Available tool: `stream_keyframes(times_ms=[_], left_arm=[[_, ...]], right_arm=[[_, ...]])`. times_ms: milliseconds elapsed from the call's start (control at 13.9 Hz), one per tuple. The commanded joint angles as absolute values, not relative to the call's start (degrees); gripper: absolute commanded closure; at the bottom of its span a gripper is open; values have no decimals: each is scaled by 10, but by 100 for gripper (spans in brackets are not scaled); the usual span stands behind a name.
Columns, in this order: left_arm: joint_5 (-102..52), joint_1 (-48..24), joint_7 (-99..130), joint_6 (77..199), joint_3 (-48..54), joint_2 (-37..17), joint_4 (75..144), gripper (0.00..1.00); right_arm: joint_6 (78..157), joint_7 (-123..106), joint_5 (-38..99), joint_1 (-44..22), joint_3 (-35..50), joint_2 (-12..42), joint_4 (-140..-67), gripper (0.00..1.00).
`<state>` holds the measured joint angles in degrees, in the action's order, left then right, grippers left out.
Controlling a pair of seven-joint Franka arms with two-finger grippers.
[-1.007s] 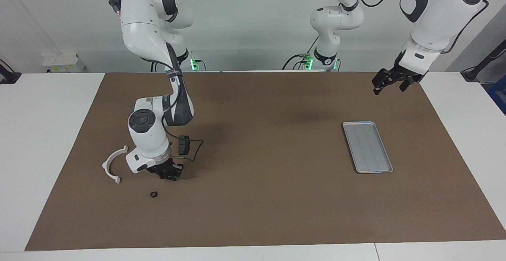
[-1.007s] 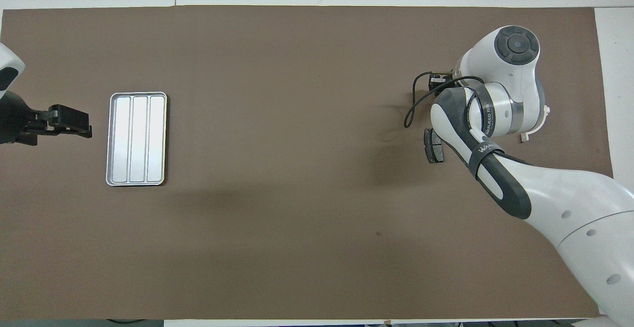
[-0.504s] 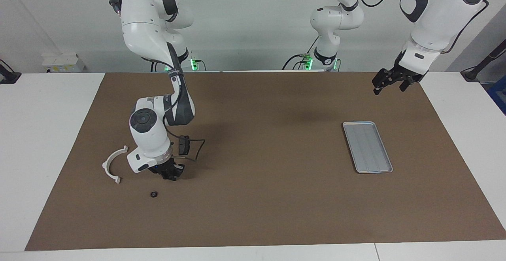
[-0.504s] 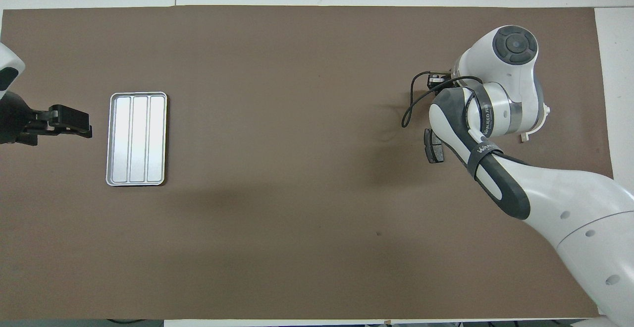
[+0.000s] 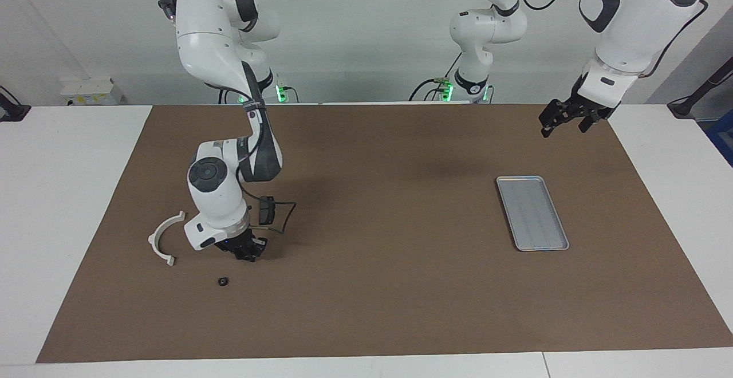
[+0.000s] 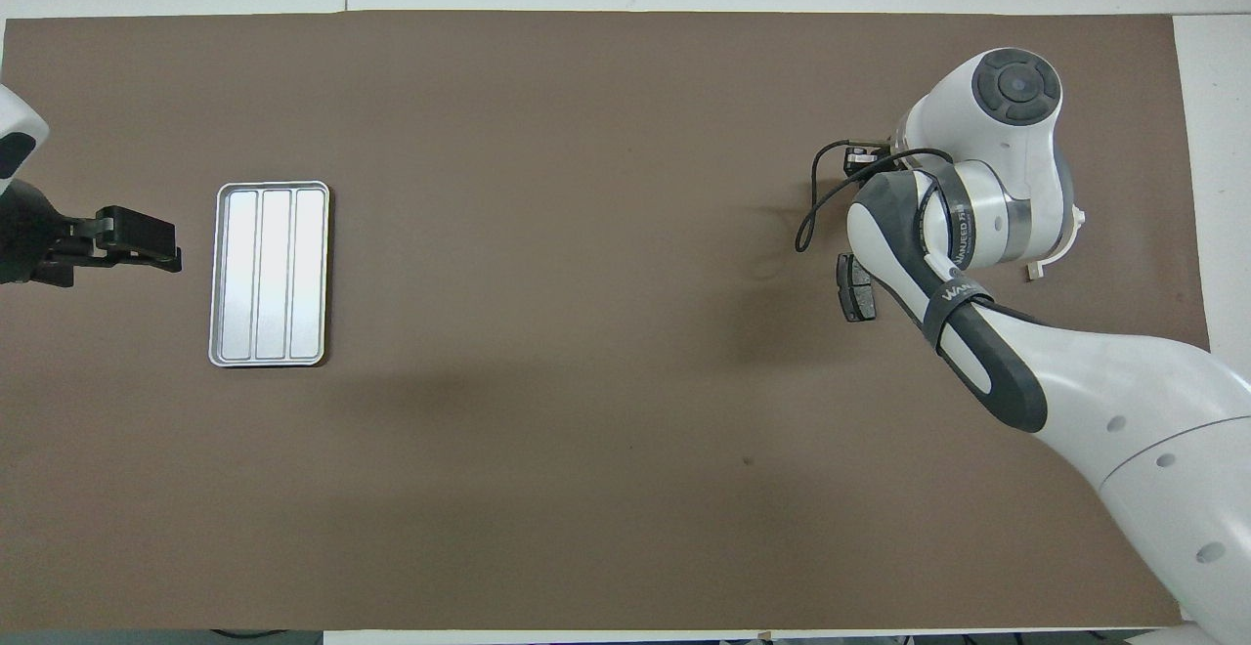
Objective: Pick bearing gear from pile to tray
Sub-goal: 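Carry the held bearing with the right gripper toward the table center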
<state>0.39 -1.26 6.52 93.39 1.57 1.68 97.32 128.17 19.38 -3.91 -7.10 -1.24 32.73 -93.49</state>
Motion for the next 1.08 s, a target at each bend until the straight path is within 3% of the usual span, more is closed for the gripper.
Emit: stream_keyframes(times_ms=[0, 432, 1007], left_arm=[[-3, -17, 62, 927, 11, 31, 982, 0], [-3, -17, 62, 927, 11, 31, 982, 0], [-3, -17, 61, 927, 11, 31, 982, 0]], right_arm=[[1185, 204, -52, -68, -9, 333, -862, 100], [1101, 291, -16, -75, 33, 290, -842, 100], [1084, 568, 35, -220, 37, 279, -805, 100]])
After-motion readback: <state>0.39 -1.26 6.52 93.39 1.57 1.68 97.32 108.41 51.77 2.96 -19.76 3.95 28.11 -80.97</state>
